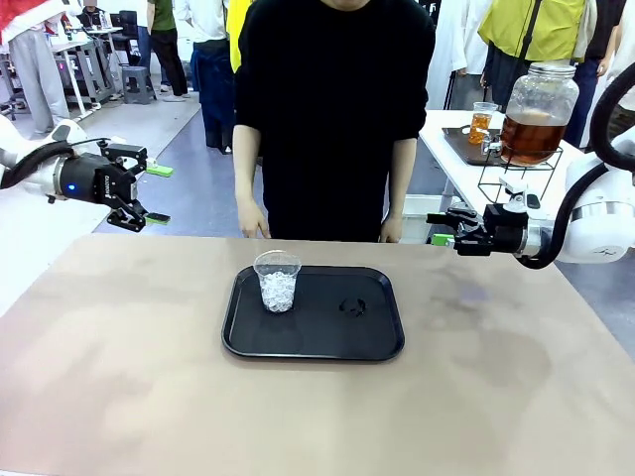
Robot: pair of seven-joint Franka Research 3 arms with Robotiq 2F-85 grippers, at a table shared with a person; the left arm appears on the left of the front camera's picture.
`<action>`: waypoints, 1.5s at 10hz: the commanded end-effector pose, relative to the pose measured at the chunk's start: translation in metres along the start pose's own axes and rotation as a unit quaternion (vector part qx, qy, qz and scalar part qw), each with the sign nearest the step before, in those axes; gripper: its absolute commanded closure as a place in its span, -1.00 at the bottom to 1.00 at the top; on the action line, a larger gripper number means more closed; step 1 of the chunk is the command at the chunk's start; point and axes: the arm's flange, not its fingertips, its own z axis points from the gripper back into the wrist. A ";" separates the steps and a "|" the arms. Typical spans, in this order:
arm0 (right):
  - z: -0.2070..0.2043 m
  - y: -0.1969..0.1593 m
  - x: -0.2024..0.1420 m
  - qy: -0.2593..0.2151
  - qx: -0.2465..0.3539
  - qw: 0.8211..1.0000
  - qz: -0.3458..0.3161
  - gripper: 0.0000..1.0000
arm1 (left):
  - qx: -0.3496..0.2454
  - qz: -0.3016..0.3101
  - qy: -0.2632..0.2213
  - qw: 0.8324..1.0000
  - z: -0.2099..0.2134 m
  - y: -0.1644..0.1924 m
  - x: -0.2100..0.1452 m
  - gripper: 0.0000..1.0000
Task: Pour the drink into the iced cup.
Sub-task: Pick up the iced cup indicated by the human and present it to them.
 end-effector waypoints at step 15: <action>-0.001 -0.001 0.003 -0.004 -0.002 1.000 -0.001 -1.00 | -0.002 -0.002 -0.001 1.000 0.000 -0.001 0.000 -1.00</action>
